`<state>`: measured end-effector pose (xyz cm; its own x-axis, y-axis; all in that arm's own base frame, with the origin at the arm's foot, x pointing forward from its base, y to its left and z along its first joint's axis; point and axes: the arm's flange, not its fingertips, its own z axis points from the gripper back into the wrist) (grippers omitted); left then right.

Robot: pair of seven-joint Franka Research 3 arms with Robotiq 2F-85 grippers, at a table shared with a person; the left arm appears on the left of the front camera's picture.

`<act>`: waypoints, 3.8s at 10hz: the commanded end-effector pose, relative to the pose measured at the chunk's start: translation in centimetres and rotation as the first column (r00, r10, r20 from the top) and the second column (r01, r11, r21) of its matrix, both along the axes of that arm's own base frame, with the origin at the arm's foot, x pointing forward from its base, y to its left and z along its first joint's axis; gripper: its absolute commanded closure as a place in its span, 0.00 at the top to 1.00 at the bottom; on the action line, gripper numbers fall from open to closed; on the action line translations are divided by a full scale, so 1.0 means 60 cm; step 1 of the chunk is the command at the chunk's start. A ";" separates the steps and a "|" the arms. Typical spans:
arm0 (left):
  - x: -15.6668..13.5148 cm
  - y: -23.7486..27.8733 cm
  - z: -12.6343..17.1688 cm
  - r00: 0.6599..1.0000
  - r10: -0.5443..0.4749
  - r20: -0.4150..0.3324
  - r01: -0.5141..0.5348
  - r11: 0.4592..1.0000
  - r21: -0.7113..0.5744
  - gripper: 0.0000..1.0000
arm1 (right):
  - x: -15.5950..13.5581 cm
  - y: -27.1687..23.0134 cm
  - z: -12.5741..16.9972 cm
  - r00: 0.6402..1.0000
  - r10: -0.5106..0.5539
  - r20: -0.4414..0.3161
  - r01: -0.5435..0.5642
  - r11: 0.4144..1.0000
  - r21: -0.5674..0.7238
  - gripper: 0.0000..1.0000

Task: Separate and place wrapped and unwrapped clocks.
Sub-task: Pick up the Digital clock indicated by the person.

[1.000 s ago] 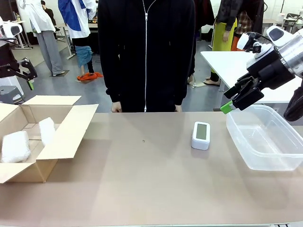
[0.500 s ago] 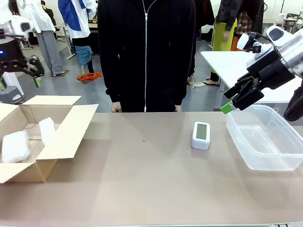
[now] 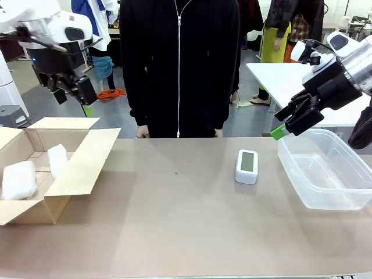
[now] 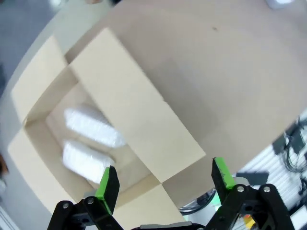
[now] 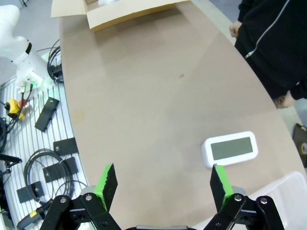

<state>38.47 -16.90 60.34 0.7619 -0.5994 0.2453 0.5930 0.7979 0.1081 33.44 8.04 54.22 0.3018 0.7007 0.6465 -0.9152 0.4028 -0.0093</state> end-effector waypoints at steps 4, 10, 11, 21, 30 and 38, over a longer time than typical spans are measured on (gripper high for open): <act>-0.091 0.042 -0.033 0.751 -0.656 0.071 0.610 0.648 -0.456 1.00 | 0.005 0.000 0.001 1.000 0.023 0.000 -0.023 0.999 0.031 1.00; -0.143 0.036 -0.029 0.769 -0.620 0.157 0.616 0.651 -0.444 1.00 | 0.005 0.000 0.001 1.000 0.023 0.000 -0.023 0.999 0.031 1.00; -0.143 0.036 -0.029 0.769 -0.620 0.157 0.616 0.651 -0.444 1.00 | 0.005 0.000 0.001 1.000 0.023 0.000 -0.023 0.999 0.031 1.00; -0.143 0.036 -0.029 0.769 -0.620 0.157 0.616 0.651 -0.444 1.00 | 0.005 0.000 0.001 1.000 0.023 0.000 -0.023 0.999 0.031 1.00; -0.143 0.036 -0.029 0.769 -0.620 0.157 0.616 0.651 -0.444 1.00 | 0.005 0.000 0.001 1.000 0.023 0.000 -0.023 0.999 0.031 1.00; -0.143 0.036 -0.029 0.769 -0.620 0.157 0.616 0.651 -0.444 1.00 | 0.057 0.087 0.028 0.867 -0.389 -0.313 0.384 0.920 -0.080 1.00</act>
<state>29.94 -14.94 58.52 0.2794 -0.7554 0.5928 0.9602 0.2216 -0.1701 34.79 9.75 54.58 0.5153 0.6326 0.5782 -0.8232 0.5531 0.1284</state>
